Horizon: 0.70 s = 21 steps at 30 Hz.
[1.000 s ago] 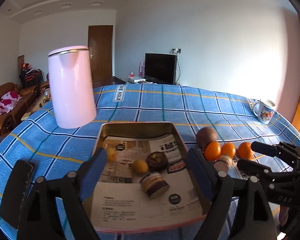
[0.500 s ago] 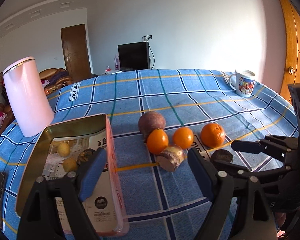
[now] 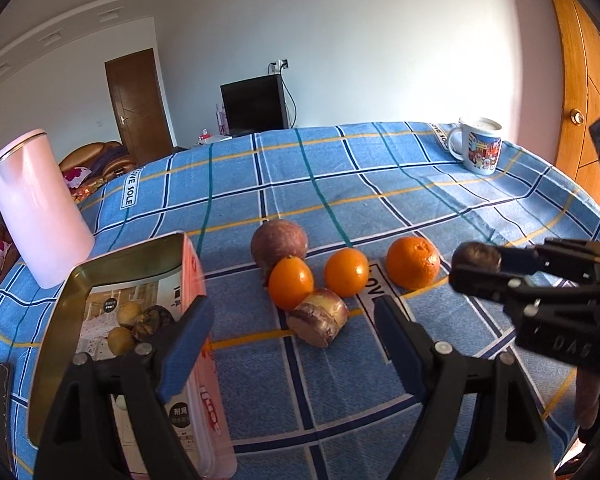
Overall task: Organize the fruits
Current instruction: 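Grasp the second dark mangosteen with the right tool, then grasp the remaining cut brown tuber with the left tool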
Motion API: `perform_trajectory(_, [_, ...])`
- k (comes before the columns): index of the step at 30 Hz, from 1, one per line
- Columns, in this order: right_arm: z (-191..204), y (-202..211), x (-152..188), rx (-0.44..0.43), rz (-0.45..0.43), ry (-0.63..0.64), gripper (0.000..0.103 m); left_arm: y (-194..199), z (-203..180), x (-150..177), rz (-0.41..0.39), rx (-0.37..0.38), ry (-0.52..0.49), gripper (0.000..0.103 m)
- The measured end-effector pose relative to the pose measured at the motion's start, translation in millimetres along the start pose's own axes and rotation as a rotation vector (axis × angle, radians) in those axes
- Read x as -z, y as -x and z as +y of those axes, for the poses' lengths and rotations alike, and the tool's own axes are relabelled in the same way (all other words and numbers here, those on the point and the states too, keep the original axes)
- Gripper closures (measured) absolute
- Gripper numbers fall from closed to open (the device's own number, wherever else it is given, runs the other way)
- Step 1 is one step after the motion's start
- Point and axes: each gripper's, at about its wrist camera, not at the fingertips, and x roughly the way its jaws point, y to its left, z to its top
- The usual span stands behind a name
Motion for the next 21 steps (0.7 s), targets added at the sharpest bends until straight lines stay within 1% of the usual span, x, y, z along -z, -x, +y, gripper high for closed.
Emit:
perform_trajectory(3, [-11,14,-9,0.059,-0.064,-0.017,0.064,-6,-7,-6,0.017,0.013,-0.007,0.021])
perform_trajectory(5, [-16,17,-12,0.103,-0.093,-0.024,0.064,-14,-10,-8,0.046,0.017,-0.003,0.027])
perform_trajectory(6, [-19,16,-14,0.116,-0.1,-0.028,0.064,-17,-11,-9,0.056,0.016,-0.005,0.032])
perform_trajectory(7, [-20,14,-15,0.12,-0.102,-0.03,0.064,-21,-12,-10,0.072,0.019,-0.007,0.036])
perform_trajectory(9, [-22,9,-15,0.125,-0.107,-0.034,0.064,-27,-12,-10,0.102,0.023,0.004,0.039])
perform_trajectory(12, [-22,4,-13,0.117,-0.11,-0.034,0.064,-35,-13,-8,0.136,0.018,0.006,0.039])
perform_trajectory(13, [-19,3,-11,0.116,-0.105,-0.032,0.064,-38,-13,-7,0.148,0.021,0.01,0.039])
perform_trajectory(15, [-18,7,-13,0.114,-0.122,-0.028,0.064,-44,-13,-5,0.172,0.036,0.019,0.04])
perform_trajectory(17, [-17,6,-14,0.114,-0.118,-0.018,0.064,-52,-12,-4,0.208,0.057,0.034,0.047])
perform_trajectory(19, [-17,5,-14,0.113,-0.114,-0.015,0.064,-56,-8,-4,0.227,0.065,0.064,0.056])
perform_trajectory(20, [-17,4,-14,0.11,-0.11,-0.014,0.064,-56,-7,-4,0.227,0.065,0.071,0.058])
perform_trajectory(21, [-17,3,-14,0.105,-0.105,-0.013,0.064,-56,-6,-4,0.226,0.069,0.076,0.058])
